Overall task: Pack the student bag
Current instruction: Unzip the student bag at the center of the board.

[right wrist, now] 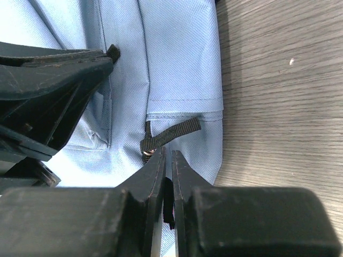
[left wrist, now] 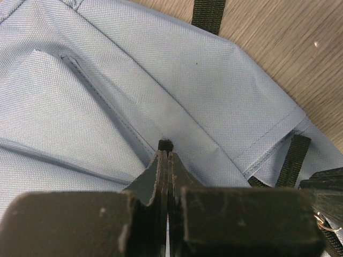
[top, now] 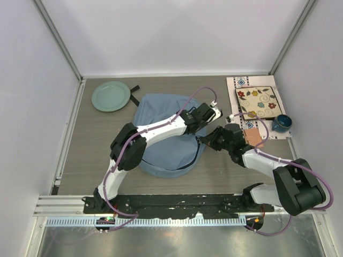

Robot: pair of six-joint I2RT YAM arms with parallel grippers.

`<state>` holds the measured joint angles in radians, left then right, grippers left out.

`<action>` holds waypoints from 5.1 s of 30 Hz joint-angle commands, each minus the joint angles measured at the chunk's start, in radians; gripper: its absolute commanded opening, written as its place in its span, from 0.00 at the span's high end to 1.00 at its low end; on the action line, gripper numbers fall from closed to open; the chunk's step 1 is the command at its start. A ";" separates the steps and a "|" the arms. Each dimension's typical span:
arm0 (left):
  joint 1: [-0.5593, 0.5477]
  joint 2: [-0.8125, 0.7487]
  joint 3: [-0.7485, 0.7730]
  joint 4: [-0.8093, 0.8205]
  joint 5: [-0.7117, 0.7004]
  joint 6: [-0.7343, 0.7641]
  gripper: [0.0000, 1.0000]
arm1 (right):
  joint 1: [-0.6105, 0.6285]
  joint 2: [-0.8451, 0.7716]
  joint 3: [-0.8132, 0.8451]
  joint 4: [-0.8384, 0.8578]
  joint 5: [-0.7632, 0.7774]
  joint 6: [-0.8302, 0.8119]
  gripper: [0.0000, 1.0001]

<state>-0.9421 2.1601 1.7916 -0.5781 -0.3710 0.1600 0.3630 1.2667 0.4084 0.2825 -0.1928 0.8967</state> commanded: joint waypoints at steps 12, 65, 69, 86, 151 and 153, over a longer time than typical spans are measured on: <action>0.045 -0.118 -0.026 0.054 -0.063 -0.045 1.00 | 0.001 -0.046 -0.003 -0.011 0.041 -0.008 0.87; 0.031 0.038 0.063 -0.114 0.046 0.070 0.65 | 0.002 -0.013 0.004 0.000 0.023 -0.010 0.85; 0.031 0.047 0.065 -0.123 0.023 0.070 0.72 | 0.002 -0.012 0.003 0.000 0.023 -0.008 0.85; 0.029 -0.043 0.029 -0.049 0.029 -0.004 1.00 | 0.002 -0.105 -0.002 -0.032 0.070 -0.001 0.83; 0.106 -0.385 -0.331 0.192 -0.083 -0.419 1.00 | 0.054 0.165 0.202 0.198 -0.214 -0.105 0.99; 0.114 -0.394 -0.348 0.195 -0.101 -0.415 1.00 | 0.054 0.157 0.199 0.182 -0.182 -0.105 0.99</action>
<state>-0.8551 1.8381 1.4723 -0.3977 -0.4183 -0.2584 0.4149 1.4593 0.6003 0.4679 -0.4480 0.8097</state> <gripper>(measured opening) 0.015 0.032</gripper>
